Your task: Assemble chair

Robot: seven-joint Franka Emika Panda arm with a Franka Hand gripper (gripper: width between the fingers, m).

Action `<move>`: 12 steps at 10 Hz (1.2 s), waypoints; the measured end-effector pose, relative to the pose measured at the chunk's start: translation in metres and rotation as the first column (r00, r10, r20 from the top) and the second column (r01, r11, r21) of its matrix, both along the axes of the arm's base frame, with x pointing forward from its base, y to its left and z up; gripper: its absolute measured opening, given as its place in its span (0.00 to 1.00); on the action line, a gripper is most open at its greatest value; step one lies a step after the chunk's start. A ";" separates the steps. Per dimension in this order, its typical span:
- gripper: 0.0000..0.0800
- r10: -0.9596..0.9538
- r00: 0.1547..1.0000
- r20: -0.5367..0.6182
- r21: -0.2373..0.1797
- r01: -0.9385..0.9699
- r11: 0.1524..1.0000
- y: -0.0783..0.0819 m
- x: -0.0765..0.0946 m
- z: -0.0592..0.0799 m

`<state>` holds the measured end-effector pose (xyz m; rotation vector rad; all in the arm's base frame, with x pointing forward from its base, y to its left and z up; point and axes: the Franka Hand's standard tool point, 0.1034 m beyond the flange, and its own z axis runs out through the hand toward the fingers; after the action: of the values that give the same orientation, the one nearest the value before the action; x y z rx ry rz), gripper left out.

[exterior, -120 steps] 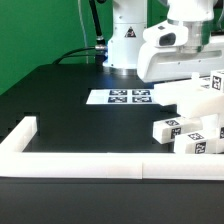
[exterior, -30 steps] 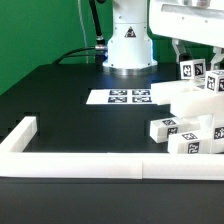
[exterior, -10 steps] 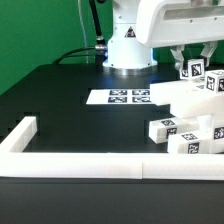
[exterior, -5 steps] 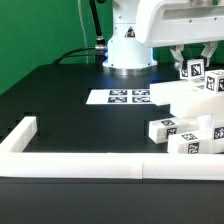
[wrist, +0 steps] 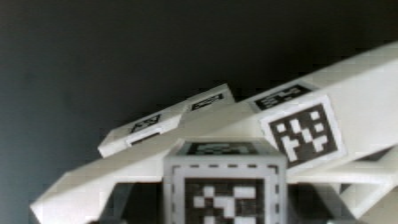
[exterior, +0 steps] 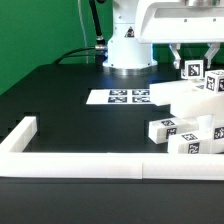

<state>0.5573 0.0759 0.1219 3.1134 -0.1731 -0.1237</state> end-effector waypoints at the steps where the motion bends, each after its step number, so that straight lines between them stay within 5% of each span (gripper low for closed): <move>1: 0.36 -0.063 0.998 0.001 -0.005 0.063 0.998 0.000 0.000 0.000; 6: 0.36 -0.374 0.927 0.011 -0.026 0.374 0.927 0.002 0.000 0.000; 12: 0.36 -0.697 0.716 0.022 -0.040 0.697 0.715 0.007 -0.001 0.000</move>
Offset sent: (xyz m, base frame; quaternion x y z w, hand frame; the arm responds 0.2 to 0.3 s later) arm 0.0000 0.0000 0.0000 0.0000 0.0000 0.1296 0.9916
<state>0.5565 0.0827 0.1219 2.8057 -1.3296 -0.1135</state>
